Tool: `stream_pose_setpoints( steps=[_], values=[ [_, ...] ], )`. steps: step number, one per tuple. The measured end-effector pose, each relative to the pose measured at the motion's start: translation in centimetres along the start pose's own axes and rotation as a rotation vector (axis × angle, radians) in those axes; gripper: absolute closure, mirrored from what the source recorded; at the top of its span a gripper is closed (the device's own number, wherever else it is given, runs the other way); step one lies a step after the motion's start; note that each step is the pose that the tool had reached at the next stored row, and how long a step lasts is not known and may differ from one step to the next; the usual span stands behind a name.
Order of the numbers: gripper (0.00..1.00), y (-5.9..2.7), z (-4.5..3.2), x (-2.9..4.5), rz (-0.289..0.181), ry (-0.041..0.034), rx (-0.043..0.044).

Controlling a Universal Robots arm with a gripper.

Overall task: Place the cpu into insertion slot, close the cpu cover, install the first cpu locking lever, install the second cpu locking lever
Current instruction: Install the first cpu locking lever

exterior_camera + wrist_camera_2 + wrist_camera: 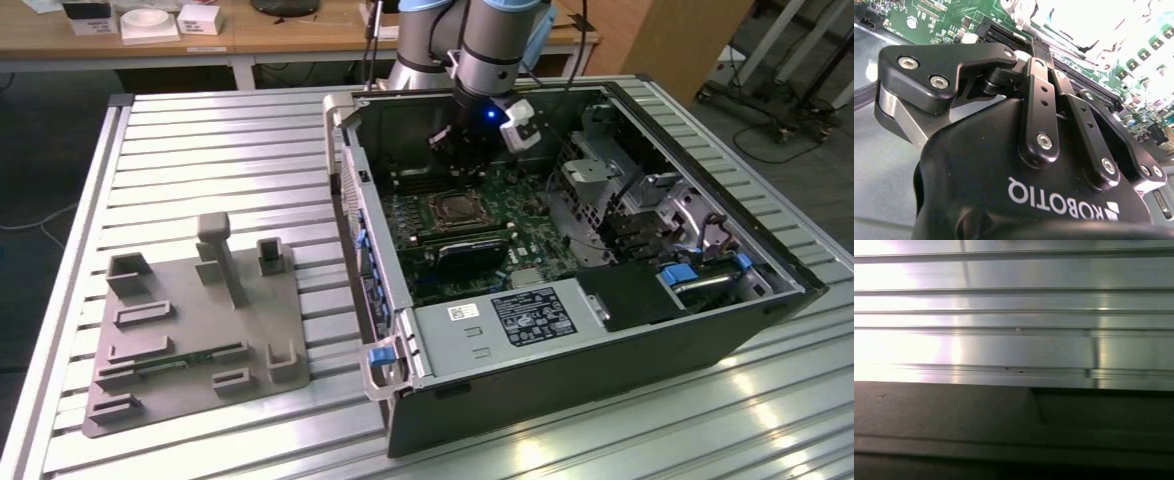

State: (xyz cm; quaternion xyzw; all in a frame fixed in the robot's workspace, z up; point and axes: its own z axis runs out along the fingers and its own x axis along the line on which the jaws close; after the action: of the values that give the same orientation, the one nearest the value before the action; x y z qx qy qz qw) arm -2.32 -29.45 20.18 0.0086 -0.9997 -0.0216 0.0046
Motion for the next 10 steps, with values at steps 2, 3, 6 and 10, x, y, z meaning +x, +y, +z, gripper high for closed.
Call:
stream_pose_setpoints(
  steps=[2,3,6,10],
  values=[
    [0.89,0.0,0.01,-0.03,0.0,0.0003,0.0005],
    [0.89,0.01,0.03,-0.04,0.0,0.0008,0.002],
    [0.89,0.0,0.07,-0.06,0.0,0.002,0.008],
    [0.89,-0.01,0.14,-0.06,0.0,0.0034,0.0162]
  ],
)
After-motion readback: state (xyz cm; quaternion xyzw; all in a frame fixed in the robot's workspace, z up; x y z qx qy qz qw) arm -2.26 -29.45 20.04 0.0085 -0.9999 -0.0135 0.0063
